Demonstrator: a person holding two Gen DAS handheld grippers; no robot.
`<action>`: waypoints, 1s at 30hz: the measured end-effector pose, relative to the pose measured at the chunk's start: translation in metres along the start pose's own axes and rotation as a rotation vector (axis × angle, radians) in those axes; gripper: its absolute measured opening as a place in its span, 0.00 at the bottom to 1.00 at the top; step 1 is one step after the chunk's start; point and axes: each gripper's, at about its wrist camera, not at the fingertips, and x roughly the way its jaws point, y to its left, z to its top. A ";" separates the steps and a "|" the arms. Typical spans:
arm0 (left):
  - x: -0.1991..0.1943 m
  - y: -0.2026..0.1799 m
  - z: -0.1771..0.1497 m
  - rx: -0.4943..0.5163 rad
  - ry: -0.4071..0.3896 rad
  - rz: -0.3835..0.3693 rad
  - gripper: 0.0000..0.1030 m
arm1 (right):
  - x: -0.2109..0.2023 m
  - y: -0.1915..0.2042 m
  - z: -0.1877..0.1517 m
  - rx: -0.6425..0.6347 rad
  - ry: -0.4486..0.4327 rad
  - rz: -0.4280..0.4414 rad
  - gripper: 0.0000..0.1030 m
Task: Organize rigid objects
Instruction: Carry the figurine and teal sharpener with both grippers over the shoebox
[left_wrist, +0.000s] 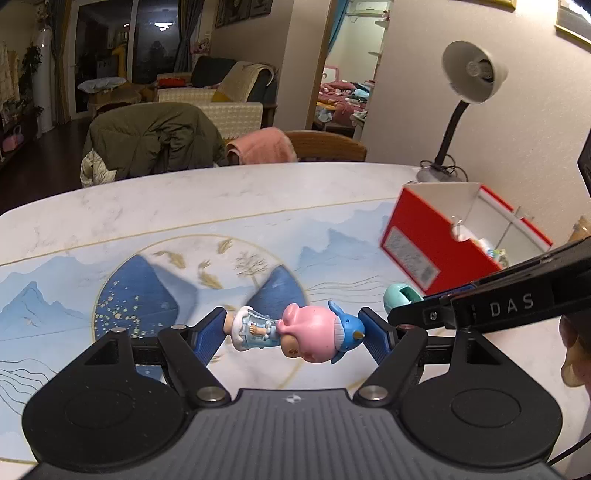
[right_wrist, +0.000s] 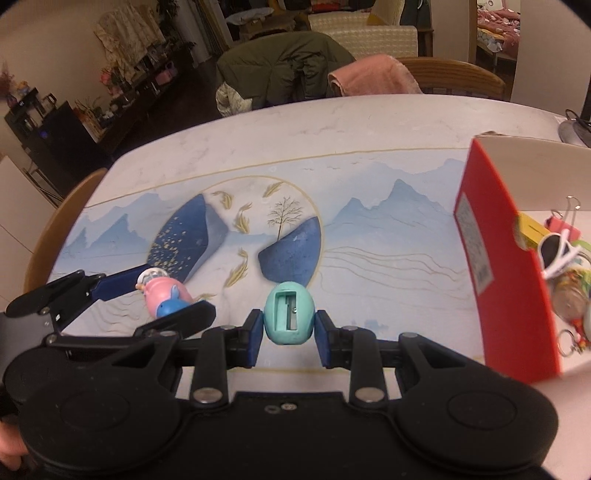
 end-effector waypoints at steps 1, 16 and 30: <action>-0.003 -0.005 0.001 0.001 -0.003 0.001 0.75 | -0.006 -0.001 -0.002 0.000 -0.007 0.002 0.28; -0.032 -0.102 0.019 0.048 -0.052 -0.032 0.75 | -0.083 -0.063 -0.025 0.030 -0.109 0.032 0.28; 0.000 -0.184 0.038 0.091 -0.043 -0.066 0.75 | -0.124 -0.160 -0.036 0.089 -0.165 0.001 0.28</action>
